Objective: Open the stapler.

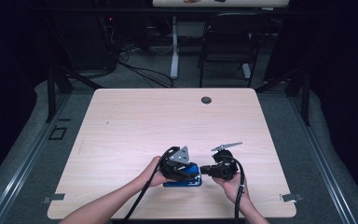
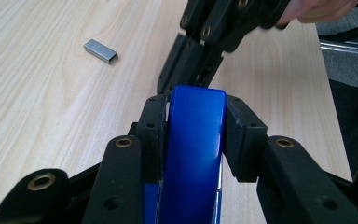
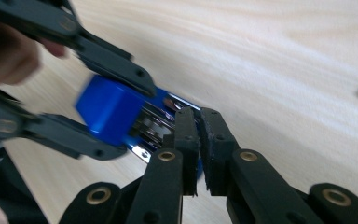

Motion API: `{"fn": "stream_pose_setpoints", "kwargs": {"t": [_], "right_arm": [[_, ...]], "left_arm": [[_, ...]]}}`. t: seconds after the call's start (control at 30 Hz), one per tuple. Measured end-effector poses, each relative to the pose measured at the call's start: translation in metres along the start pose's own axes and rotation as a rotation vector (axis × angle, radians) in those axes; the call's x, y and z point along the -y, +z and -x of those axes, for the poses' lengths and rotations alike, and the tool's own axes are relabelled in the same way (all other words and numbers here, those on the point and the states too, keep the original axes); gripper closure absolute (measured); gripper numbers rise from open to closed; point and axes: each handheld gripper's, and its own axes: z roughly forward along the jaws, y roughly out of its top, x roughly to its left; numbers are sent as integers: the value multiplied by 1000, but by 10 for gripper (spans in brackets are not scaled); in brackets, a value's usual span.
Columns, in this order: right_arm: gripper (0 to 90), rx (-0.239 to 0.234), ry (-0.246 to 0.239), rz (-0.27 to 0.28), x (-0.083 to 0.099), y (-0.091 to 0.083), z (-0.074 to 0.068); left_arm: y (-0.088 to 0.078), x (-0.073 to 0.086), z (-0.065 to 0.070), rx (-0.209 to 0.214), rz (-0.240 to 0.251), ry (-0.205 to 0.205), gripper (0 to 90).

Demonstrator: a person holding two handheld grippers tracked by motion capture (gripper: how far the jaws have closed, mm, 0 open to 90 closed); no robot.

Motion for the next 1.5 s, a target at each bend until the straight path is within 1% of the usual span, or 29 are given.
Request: {"fn": "stream_pose_setpoints", "kwargs": {"t": [0.1, 0.2, 0.23, 0.27, 0.33, 0.37, 0.4, 0.43, 0.47, 0.53, 0.7, 0.73, 0.77, 0.93, 0.97, 1.0, 1.1, 1.17, 1.27, 1.4, 1.43, 1.5], "right_arm": [[856, -22, -6, 9, -1, -1, -2], [850, -16, -15, -3, -1, 3, -4], [849, -10, -24, -8, -1, 4, -6], [845, 4, -45, -21, -1, 5, -8], [839, 28, -75, -31, -1, 7, -10], [833, 31, -81, -27, -1, 8, -12], [825, 43, -100, -38, -1, 8, -13], [823, 50, -109, -34, -1, 9, -15], [824, 56, -123, -44, -2, 9, -15], [824, 62, -132, -49, -2, 9, -16], [824, 73, -144, -56, -3, 10, -17], [824, 72, -151, -58, -4, 11, -17], [824, 73, -155, -61, -4, 11, -17], [826, 78, -168, -67, -5, 11, -19], [826, 78, -172, -68, -5, 11, -19], [828, 81, -168, -58, -4, 11, -20], [830, 86, -186, -73, -5, 10, -20], [831, 87, -185, -76, -5, 10, -20], [833, 90, -180, -62, -4, 11, -21], [839, 104, -193, -85, -5, 11, -21], [839, 103, -197, -86, -5, 12, -21], [839, 101, -192, -75, -5, 12, -22]], "left_arm": [[-1, 0, 0, -1, 2, 4, 634], [-1, 0, 0, -1, 6, 5, 635], [-2, 0, 0, -3, 12, 6, 635], [-2, 0, 1, -6, 11, 6, 636], [-3, 1, 1, -8, 17, 7, 636], [-4, 0, 1, -9, 15, 9, 636], [-4, 0, 1, -12, 17, 10, 637], [-5, 0, 2, -14, 15, 14, 637], [-7, 0, 2, -17, 14, 14, 638], [-9, 0, 2, -22, 15, 17, 638], [-15, -1, 1, -26, 18, 27, 642], [-15, 0, 2, -27, 30, 20, 643], [-16, 0, 2, -28, 32, 21, 643], [-18, -1, 3, -41, 19, 41, 646], [-19, -1, 4, -40, 21, 41, 647], [-19, -1, 4, -41, 21, 39, 647], [-21, -2, 3, -40, 17, 41, 648], [-22, -2, 3, -42, 15, 42, 649], [-24, -2, 4, -48, 19, 42, 650], [-25, -1, 5, -55, 18, 31, 649], [-26, -2, 5, -58, 14, 35, 649], [-28, -2, 5, -53, 12, 31, 649]]}}
